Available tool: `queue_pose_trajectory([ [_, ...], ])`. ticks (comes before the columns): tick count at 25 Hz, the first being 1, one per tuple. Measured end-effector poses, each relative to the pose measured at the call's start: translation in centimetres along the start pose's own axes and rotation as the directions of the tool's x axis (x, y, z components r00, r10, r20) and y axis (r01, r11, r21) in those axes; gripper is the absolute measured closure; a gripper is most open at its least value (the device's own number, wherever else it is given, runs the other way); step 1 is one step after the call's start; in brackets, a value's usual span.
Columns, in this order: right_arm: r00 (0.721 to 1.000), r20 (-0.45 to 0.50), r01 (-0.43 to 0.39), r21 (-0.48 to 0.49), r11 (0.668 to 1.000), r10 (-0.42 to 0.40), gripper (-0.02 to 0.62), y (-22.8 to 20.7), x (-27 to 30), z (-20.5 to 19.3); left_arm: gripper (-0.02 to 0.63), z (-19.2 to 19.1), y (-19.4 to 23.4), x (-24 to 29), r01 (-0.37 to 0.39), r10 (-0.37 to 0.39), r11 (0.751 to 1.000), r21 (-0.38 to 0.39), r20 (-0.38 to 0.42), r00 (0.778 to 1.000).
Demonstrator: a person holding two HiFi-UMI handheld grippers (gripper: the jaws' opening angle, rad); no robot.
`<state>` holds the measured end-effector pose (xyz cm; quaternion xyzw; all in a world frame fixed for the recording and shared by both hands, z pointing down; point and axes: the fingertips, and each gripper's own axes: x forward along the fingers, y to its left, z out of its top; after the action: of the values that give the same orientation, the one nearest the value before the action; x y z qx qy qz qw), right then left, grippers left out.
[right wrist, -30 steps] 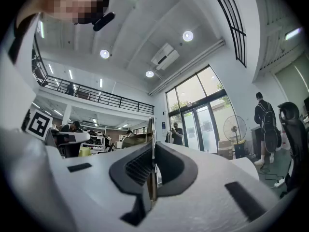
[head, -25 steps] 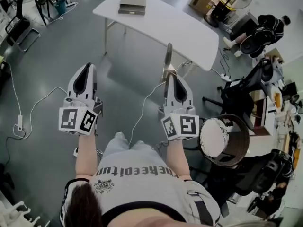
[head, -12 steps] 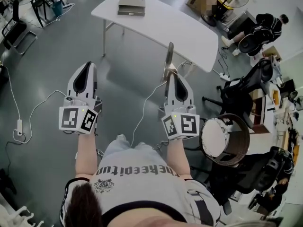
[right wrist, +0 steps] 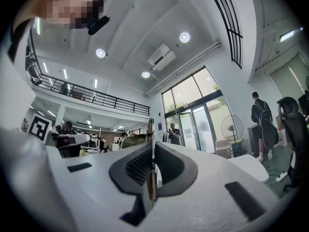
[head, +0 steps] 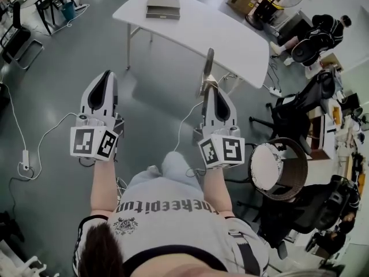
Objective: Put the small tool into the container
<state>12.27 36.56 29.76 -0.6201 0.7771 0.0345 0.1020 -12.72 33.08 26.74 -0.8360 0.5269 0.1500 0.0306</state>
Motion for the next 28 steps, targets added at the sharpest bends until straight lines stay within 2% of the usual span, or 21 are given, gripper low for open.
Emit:
queue_pose_trajectory([
  [6,1.000,-0.009,-0.010,-0.001,1.000,0.010,0.592,-0.5,3.1,-1.0,0.594,-0.9,1.9,2.2,-0.019,0.019,1.000,-0.012,0.000,1.000],
  [11,1.000,-0.007,-0.025,0.010,1.000,0.025,0.592,-1.7,7.9,-2.5,0.594,-2.3,4.4,5.9,-0.042,0.042,0.999,-0.011,-0.001,0.999],
  [28,0.995,0.016,-0.100,0.024,0.995,0.099,0.592,-10.6,27.7,-4.0,0.594,-5.3,8.3,25.3,-0.060,0.060,0.998,0.006,0.023,0.998],
])
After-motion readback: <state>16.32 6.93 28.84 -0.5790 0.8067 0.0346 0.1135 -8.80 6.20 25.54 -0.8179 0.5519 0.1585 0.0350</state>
